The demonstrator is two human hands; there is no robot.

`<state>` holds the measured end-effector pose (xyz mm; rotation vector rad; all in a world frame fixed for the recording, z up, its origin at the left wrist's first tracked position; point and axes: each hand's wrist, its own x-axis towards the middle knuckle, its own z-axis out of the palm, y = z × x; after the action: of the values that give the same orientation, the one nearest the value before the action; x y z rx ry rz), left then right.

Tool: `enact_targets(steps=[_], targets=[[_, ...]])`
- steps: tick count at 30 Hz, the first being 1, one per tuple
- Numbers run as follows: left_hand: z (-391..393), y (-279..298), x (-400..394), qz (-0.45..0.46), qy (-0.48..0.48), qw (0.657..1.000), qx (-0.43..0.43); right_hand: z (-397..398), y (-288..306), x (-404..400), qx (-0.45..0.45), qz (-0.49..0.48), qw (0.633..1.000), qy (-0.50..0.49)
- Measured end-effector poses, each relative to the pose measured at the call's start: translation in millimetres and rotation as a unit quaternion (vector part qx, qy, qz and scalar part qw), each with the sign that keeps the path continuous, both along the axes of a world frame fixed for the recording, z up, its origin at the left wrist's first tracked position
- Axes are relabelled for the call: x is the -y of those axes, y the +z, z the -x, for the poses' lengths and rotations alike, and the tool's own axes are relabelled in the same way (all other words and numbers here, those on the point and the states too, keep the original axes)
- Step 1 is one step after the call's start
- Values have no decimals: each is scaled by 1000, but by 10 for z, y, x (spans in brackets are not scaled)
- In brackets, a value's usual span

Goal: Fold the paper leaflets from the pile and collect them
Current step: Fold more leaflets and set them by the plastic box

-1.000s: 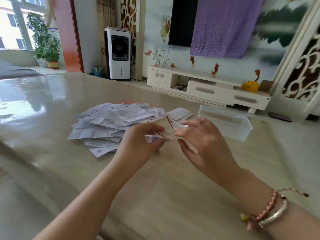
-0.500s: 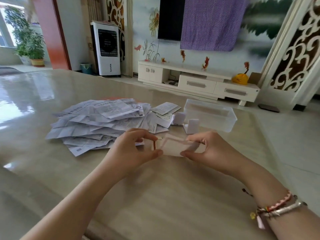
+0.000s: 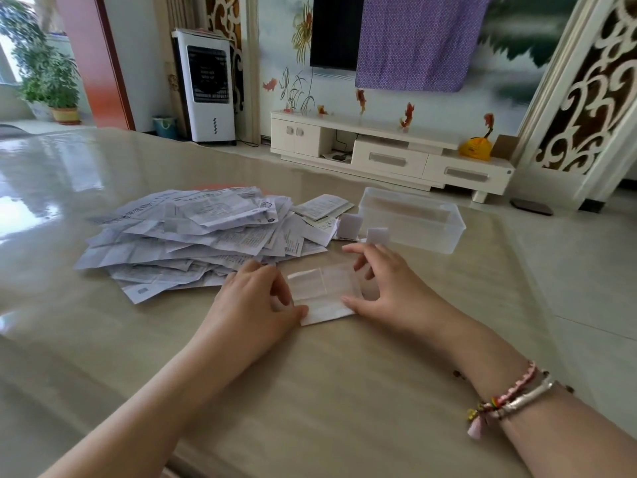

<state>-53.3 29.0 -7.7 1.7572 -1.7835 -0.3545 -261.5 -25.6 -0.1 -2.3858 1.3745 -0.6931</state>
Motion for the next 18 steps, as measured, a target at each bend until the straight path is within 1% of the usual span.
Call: enact_targets(steps=[2,6,8,11,14,18], targets=[[-9,-3,-14,28,-15,999,5,18,37,-49,-27,32,999,12],[-11,-8,-35,88,-92,989,76,37,152,-140,-50,65,995,52],[-14,-36,-39,90,-110,986,92,47,193,-156,-42,41,995,77],[-41,-82,-39,90,-124,984,86,66,201,-159,-43,-19,993,107],[-65,-89,-34,87,-129,982,104,74,192,-154,-76,-14,991,105],[-51,-91,-31,92,-116,982,120,48,200,-165,-124,29,987,98]])
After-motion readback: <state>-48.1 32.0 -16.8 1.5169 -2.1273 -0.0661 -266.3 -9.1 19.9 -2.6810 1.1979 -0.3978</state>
